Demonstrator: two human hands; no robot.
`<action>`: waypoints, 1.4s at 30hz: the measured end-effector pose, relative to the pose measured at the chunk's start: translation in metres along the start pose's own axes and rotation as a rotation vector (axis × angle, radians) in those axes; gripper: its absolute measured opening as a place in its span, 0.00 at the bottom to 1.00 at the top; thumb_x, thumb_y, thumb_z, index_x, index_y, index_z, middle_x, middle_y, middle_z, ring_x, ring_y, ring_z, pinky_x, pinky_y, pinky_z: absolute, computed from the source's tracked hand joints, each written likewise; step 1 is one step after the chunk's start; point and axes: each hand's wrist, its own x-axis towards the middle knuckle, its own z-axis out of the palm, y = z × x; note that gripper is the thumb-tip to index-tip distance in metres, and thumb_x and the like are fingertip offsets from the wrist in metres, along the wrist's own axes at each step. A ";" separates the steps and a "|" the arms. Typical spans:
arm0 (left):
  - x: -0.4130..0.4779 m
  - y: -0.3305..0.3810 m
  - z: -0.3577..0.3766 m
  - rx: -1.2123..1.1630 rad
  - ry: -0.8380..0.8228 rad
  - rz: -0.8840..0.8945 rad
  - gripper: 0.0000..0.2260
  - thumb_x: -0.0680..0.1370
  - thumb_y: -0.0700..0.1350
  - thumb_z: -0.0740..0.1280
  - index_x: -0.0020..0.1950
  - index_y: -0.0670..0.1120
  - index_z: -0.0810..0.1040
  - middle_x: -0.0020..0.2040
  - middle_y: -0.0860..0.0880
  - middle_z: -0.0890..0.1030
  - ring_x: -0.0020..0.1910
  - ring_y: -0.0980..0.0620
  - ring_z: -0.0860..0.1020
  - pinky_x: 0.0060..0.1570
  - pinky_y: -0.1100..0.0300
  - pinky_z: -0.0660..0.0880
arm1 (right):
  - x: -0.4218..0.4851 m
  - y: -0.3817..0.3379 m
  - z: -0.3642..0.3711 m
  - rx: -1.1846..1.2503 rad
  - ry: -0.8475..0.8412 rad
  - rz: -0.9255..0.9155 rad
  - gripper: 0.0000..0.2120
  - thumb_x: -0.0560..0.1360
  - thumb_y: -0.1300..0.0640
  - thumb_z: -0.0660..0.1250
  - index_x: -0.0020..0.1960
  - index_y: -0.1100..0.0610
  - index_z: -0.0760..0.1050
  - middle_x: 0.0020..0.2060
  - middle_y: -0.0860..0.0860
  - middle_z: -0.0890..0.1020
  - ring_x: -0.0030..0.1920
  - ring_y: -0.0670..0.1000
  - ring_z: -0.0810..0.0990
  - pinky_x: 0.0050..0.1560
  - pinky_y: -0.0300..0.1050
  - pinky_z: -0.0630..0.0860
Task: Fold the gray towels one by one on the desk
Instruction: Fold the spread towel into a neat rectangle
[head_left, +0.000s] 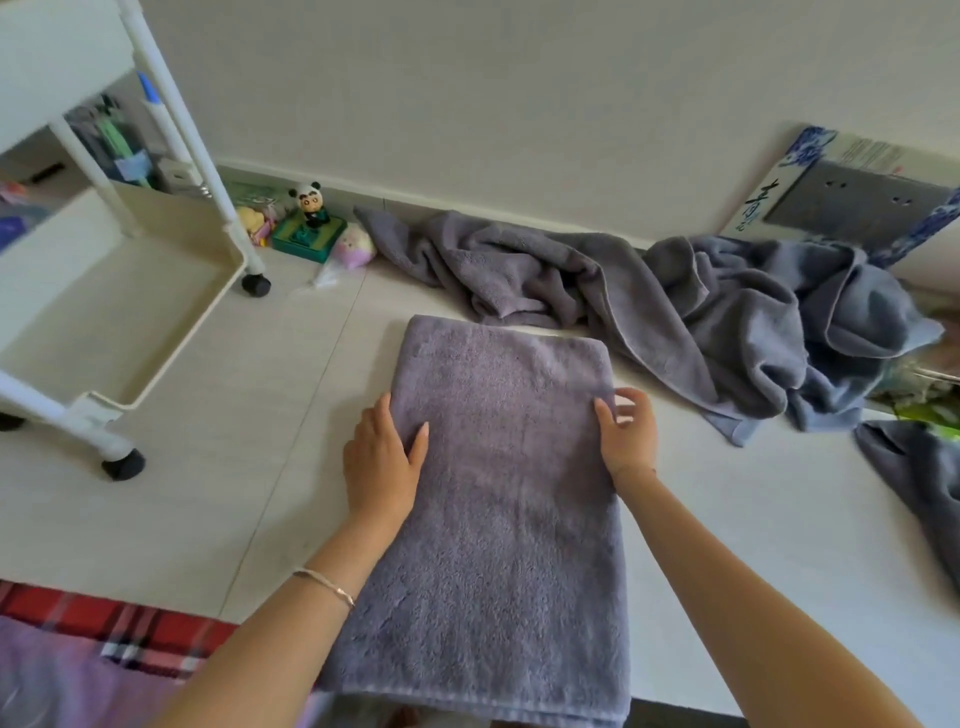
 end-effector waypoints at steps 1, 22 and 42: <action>0.000 -0.001 0.003 0.066 0.032 0.015 0.28 0.78 0.57 0.57 0.69 0.38 0.66 0.58 0.38 0.75 0.52 0.37 0.76 0.48 0.46 0.74 | 0.001 0.003 -0.001 -0.044 0.034 -0.029 0.16 0.79 0.52 0.62 0.63 0.57 0.69 0.56 0.54 0.77 0.48 0.51 0.75 0.56 0.47 0.72; 0.058 0.054 0.052 0.321 -0.172 0.319 0.29 0.77 0.63 0.46 0.77 0.54 0.55 0.78 0.49 0.56 0.76 0.42 0.53 0.72 0.36 0.46 | 0.069 -0.017 0.046 -0.779 -0.194 -0.617 0.37 0.74 0.37 0.35 0.77 0.54 0.53 0.76 0.49 0.56 0.77 0.50 0.49 0.75 0.50 0.41; -0.067 -0.006 0.004 0.373 -0.421 0.721 0.33 0.76 0.70 0.44 0.77 0.56 0.52 0.78 0.49 0.55 0.77 0.44 0.52 0.69 0.39 0.45 | -0.129 0.085 -0.024 -0.775 -0.372 -0.706 0.28 0.79 0.37 0.42 0.77 0.44 0.47 0.77 0.44 0.50 0.77 0.47 0.45 0.75 0.49 0.40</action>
